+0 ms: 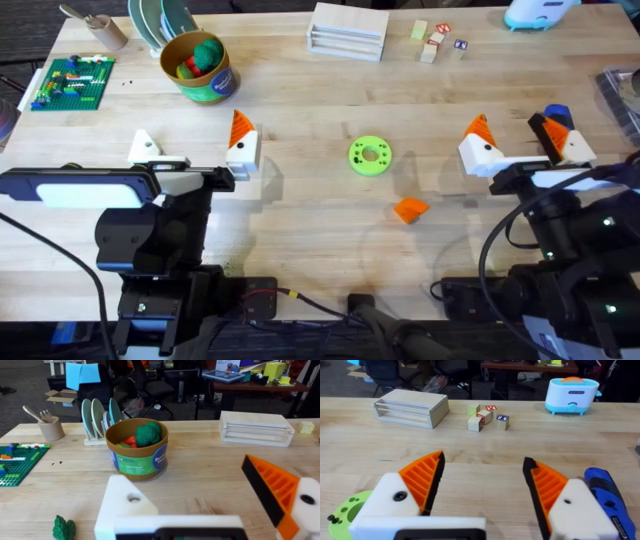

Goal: Pick up the gripper from the table and insert it into the empty holder that is missing its gripper. Then pick up a screw, insert it into the mounting hole, and use the screwdriver to tighten it. Finally, clean up the table by picking up the vegetable and placing it into the bucket.

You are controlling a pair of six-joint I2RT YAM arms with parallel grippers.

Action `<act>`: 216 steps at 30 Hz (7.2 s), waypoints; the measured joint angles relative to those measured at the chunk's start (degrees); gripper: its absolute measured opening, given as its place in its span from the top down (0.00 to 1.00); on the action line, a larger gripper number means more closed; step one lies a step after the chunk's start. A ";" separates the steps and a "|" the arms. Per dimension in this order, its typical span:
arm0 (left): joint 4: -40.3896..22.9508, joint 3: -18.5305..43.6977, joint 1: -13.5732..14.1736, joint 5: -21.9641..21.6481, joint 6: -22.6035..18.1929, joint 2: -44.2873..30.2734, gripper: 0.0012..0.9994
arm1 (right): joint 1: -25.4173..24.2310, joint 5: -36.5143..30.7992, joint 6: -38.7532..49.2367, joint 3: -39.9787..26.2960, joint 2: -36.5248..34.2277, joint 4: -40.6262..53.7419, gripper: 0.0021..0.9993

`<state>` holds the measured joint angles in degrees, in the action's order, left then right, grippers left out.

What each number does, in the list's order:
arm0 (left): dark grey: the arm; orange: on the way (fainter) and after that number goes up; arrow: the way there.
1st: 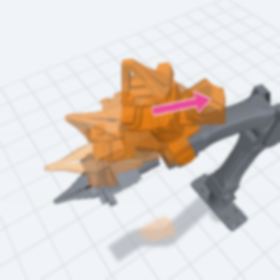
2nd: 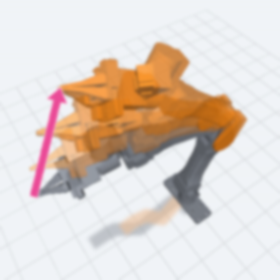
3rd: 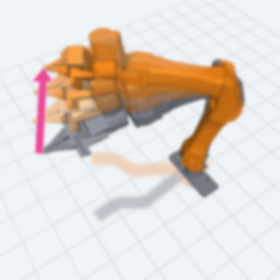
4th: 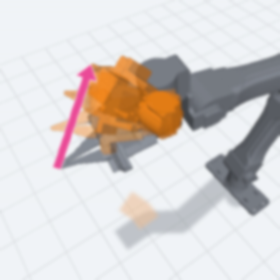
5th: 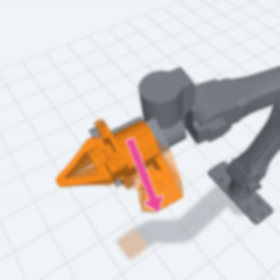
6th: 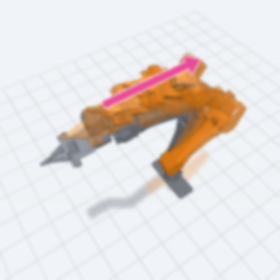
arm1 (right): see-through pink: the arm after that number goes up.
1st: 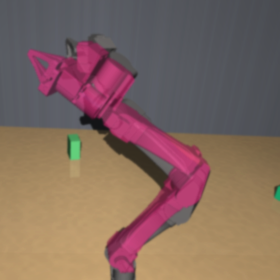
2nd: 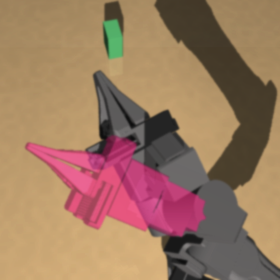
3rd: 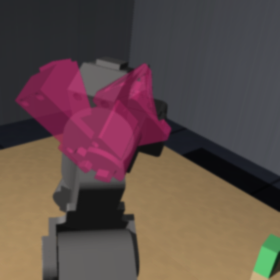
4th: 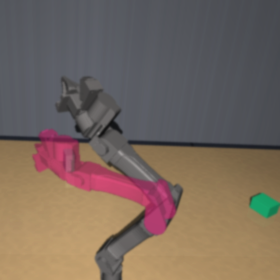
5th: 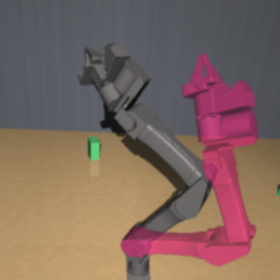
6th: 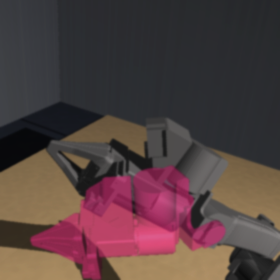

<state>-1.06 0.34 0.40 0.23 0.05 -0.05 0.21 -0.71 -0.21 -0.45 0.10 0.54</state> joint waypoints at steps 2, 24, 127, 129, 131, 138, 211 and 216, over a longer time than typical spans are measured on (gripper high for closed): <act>0.00 0.00 0.00 0.00 -0.02 0.02 0.00 | 0.00 -0.02 0.00 -0.02 0.00 0.35 0.01; -25.39 34.43 0.00 -25.61 -0.05 -13.28 0.01 | 0.00 -2.01 0.04 -33.11 -21.07 22.24 0.01; -6.75 11.29 11.04 2.02 3.50 -1.20 0.01 | 4.61 4.70 0.22 -47.08 -43.71 26.93 0.01; -6.01 9.60 9.55 3.49 3.93 -0.02 0.01 | 4.61 4.70 0.22 -47.08 -43.71 26.93 0.01; -5.46 8.29 8.26 5.02 4.26 0.00 0.01 | 4.61 4.70 0.22 -47.08 -43.71 26.93 0.01; 3.44 -0.02 4.41 10.85 4.92 0.00 0.01 | 4.61 4.70 0.22 -47.08 -43.71 26.93 0.01; -5.66 0.24 -1.64 64.72 4.98 -0.20 0.01 | 13.65 15.33 7.44 -49.84 -48.52 50.82 0.01; -5.66 0.24 -1.64 64.74 4.98 -0.20 0.01 | 22.27 14.24 8.87 -52.30 -50.74 57.64 0.01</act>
<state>-6.72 0.58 -1.23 64.97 5.04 -0.25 22.48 13.53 8.66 -52.75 -50.64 58.18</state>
